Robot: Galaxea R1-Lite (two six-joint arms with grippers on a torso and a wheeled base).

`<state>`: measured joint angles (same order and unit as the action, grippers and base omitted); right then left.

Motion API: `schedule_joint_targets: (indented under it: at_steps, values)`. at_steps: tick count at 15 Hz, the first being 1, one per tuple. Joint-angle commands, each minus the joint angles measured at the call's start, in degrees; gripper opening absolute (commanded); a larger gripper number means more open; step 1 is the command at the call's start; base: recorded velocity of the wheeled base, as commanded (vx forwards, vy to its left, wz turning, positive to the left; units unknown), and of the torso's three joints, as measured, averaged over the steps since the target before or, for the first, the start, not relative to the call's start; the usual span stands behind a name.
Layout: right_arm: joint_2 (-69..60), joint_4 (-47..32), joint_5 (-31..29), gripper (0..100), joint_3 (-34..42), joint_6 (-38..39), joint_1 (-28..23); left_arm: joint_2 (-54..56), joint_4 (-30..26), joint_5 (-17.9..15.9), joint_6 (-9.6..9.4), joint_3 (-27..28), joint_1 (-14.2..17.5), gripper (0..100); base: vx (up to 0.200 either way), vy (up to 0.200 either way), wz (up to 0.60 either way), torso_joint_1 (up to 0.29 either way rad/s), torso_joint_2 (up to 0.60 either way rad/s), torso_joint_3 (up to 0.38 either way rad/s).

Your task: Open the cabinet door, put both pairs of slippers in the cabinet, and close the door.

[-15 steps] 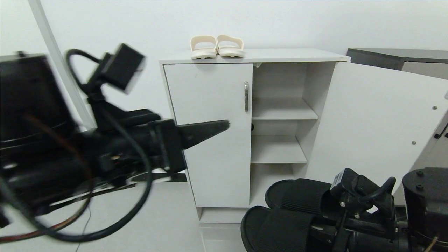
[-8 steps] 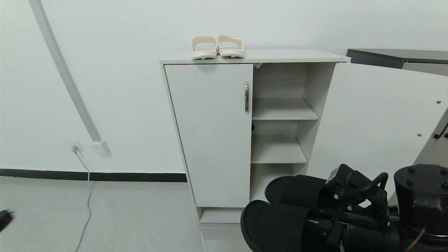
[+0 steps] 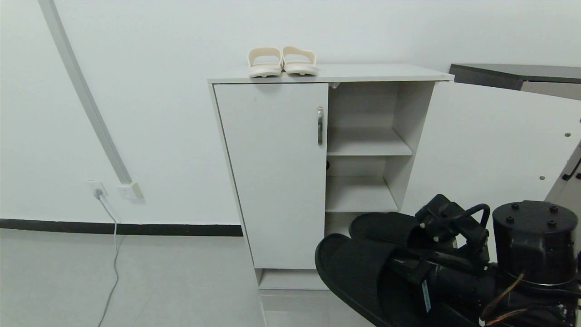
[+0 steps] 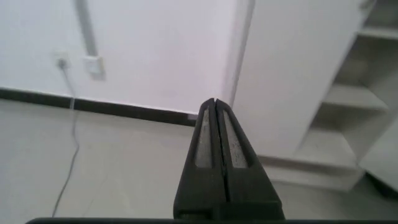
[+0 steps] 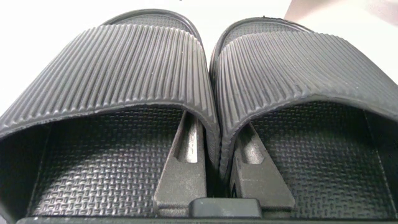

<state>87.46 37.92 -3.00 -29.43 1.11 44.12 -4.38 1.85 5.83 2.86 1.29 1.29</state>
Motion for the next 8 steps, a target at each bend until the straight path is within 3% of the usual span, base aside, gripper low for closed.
schedule_joint_targets:
  at_steps: [1,2,5,6,8]
  values:
    - [2.9,1.4,-0.2,0,-0.1,0.5,-0.1,4.2,-2.4,-4.9,-4.10,-1.2,-1.3,0,0.000,0.000,0.00,0.000,0.00,0.000]
    - [3.3,1.5,-0.3,0,-0.2,0.5,-0.1,4.3,-2.0,-7.3,-4.27,-1.3,-1.3,0,0.000,0.000,0.00,0.000,0.00,0.000]
    - [6.5,1.5,-3.6,0,-1.7,1.7,0.0,4.4,-2.0,-7.6,-4.10,-1.3,-1.3,0,0.000,0.000,0.00,0.000,0.00,0.000]
    - [8.8,2.0,-6.8,0,-2.7,2.9,0.4,4.4,-2.0,-7.5,-4.01,-1.3,-1.3,0,0.000,0.000,0.00,0.000,0.00,0.000]
    - [17.4,6.0,-19.0,0,-7.7,9.1,4.2,4.4,-2.0,-7.3,-3.57,-1.3,-1.3,0,0.000,0.000,0.00,0.000,0.00,0.000]
